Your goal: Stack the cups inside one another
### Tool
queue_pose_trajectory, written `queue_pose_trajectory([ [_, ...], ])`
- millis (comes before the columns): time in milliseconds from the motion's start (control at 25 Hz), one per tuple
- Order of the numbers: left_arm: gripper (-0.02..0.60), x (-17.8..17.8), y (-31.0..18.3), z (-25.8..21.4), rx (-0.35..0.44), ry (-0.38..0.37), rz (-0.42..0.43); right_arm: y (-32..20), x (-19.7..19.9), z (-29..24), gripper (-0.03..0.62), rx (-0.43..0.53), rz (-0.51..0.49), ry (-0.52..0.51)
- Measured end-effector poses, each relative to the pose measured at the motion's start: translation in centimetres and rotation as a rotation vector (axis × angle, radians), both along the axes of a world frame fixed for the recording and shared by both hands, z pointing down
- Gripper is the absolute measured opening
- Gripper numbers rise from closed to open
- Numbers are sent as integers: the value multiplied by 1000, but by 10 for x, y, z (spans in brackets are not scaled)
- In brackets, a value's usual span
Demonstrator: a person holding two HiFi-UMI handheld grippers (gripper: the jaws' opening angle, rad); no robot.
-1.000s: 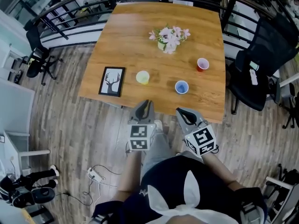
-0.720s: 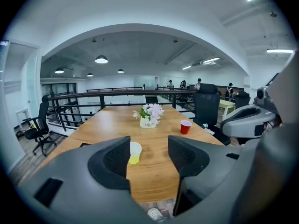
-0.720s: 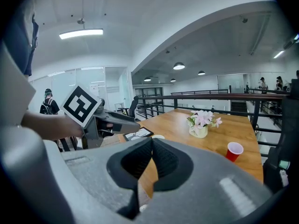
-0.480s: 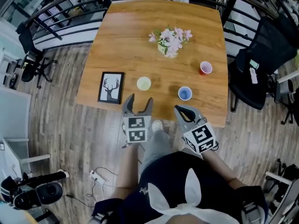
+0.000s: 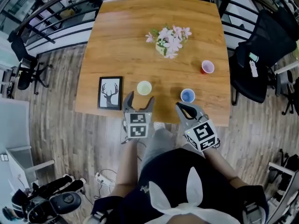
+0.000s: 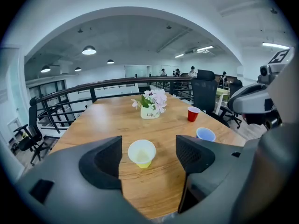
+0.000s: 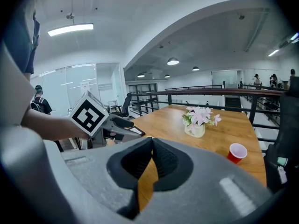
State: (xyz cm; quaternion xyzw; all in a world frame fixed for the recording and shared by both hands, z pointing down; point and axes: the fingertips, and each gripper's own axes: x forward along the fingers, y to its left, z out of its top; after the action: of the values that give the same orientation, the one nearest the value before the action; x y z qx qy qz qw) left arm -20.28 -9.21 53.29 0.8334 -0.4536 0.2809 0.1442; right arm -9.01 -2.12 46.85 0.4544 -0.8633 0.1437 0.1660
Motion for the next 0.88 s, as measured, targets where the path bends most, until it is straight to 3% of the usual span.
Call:
queue_pose_trajectory([
  [880,364,-3,-43,93,-164,-106,154,-38,-18,24,-1,-61,75,22],
])
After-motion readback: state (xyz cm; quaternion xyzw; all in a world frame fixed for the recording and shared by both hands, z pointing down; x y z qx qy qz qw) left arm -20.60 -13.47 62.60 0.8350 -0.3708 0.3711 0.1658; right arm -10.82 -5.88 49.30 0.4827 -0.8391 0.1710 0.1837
